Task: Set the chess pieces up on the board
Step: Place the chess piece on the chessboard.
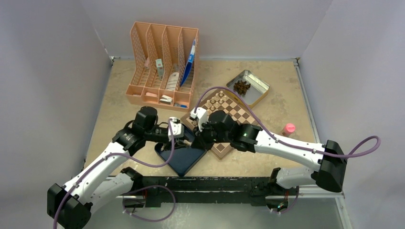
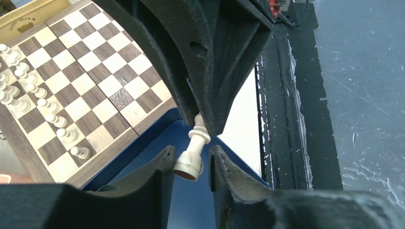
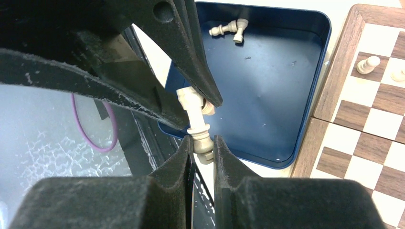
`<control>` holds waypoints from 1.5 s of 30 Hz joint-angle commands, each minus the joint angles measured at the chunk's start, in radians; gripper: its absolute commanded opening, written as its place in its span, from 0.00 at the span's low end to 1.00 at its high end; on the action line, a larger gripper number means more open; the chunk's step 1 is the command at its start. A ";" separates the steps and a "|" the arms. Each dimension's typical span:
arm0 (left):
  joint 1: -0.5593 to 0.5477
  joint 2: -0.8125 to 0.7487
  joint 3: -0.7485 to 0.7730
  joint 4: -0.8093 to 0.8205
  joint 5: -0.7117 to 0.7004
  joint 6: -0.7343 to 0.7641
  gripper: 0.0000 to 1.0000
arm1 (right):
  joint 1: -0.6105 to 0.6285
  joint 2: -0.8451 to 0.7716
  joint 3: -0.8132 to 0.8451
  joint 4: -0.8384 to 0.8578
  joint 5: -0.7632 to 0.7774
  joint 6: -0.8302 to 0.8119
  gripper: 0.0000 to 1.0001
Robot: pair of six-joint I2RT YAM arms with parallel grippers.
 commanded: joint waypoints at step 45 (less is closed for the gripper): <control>0.003 -0.321 -0.199 0.682 -0.198 -0.822 0.00 | -0.001 -0.308 -0.257 0.633 0.128 0.475 0.36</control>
